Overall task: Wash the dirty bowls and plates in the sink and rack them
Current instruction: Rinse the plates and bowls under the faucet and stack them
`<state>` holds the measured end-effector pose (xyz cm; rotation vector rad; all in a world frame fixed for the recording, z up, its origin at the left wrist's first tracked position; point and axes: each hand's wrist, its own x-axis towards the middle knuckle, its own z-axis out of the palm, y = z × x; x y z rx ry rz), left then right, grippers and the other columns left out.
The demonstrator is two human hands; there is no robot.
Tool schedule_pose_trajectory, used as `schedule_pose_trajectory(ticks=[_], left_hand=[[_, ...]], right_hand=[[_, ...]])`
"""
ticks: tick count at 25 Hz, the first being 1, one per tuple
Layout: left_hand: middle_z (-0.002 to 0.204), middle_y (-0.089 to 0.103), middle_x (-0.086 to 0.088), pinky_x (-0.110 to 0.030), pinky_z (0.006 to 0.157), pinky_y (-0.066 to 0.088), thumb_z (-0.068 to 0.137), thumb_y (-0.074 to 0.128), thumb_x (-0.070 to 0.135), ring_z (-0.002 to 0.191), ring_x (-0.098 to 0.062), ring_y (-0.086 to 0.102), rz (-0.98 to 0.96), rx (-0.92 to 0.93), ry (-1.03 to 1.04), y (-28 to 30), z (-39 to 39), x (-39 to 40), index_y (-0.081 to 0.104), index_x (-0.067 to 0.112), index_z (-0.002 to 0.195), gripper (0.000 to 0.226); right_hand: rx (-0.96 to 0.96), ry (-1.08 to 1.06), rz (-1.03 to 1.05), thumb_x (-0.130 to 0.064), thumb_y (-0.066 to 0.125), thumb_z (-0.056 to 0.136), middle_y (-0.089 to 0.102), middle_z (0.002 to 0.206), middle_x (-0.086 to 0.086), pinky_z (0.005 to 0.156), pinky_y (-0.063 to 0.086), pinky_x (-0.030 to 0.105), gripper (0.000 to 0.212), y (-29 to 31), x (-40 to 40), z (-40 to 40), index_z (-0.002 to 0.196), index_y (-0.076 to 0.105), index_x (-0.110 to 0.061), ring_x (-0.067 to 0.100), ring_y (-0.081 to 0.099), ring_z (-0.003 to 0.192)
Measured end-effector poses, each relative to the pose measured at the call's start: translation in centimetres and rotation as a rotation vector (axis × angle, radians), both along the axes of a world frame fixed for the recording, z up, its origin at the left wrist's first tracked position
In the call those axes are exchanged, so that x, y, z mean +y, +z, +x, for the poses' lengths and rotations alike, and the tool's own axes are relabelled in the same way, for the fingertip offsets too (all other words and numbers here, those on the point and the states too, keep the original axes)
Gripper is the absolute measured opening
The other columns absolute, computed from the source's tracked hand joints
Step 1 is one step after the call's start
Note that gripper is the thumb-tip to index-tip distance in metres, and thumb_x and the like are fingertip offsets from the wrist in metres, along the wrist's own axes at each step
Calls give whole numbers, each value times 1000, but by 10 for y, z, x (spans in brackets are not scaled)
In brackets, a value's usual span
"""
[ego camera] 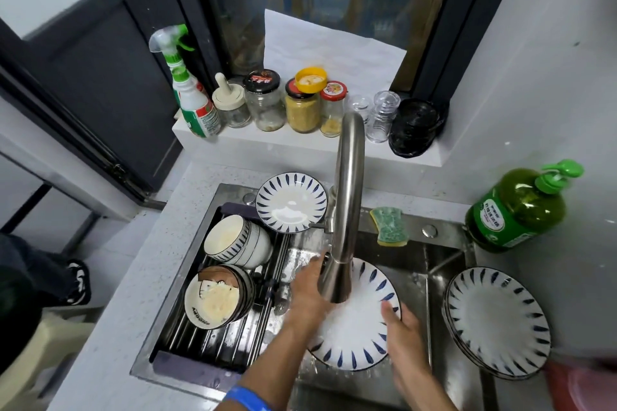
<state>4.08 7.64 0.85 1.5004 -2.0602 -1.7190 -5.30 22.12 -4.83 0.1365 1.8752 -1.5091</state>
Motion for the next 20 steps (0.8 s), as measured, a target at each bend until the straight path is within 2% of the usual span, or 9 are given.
schedule_pose_trajectory(ticks=[2,3,4,5,8,10,13,17,20], left_hand=[[106,72,-11,-27,68,51,90,68,7,94,-24,68,31,85,122,-7,10,-15,71,6,109,20],[109,71,-16,-27,75,60,94,66,15,96,-27,69,62,120,198,-8,18,-10,71,6,110,20],[118,66,-23,-30,88,47,96,62,25,105,-35,66,149,109,305,-7,24,8,67,5,117,29],[127,59,-27,-39,90,50,96,59,35,113,-40,61,240,118,419,-15,30,23,60,7,125,41],[140,52,-17,-53,104,47,82,61,61,123,-31,56,325,86,455,-21,44,31,39,15,144,80],[130,60,-21,-53,103,48,94,58,46,113,-29,62,322,26,252,-10,45,8,45,13,140,58],[137,56,-12,-45,109,41,102,50,28,122,-24,55,187,106,473,-6,43,16,43,10,142,45],[111,70,-8,-35,84,58,101,50,11,98,-19,67,303,74,323,-17,55,14,49,10,136,35],[112,72,-14,-46,90,56,97,55,10,102,-31,69,472,281,685,-21,55,12,59,5,125,29]], right_hand=[[-47,-73,-80,-12,51,100,75,96,5,80,57,40,17,0,-4,14,104,67,-15,24,71,85],[-109,-145,-116,-12,51,100,74,98,7,81,56,41,16,0,-9,24,107,66,-14,26,71,87],[-197,-224,-162,-12,52,100,73,102,9,82,56,43,17,-3,-14,35,111,65,-14,29,70,90],[-299,-286,-214,-11,52,99,72,106,12,82,56,45,21,-5,-17,43,116,64,-13,32,69,93],[-475,-217,-249,-14,56,96,71,111,18,68,60,40,29,-7,-24,32,123,63,-6,35,69,97],[-460,-168,-193,-15,60,94,72,103,19,63,59,39,25,-12,-29,22,117,65,-5,34,72,85],[-500,-219,-189,-16,60,94,72,104,17,65,59,41,23,-15,-38,32,114,65,-7,35,71,87],[-463,-171,-107,-19,64,91,64,87,12,60,51,30,16,-28,-34,20,100,66,-6,25,59,68],[-486,-184,-224,-23,64,91,71,109,16,78,57,48,30,-25,-41,33,118,66,-9,35,69,92]])
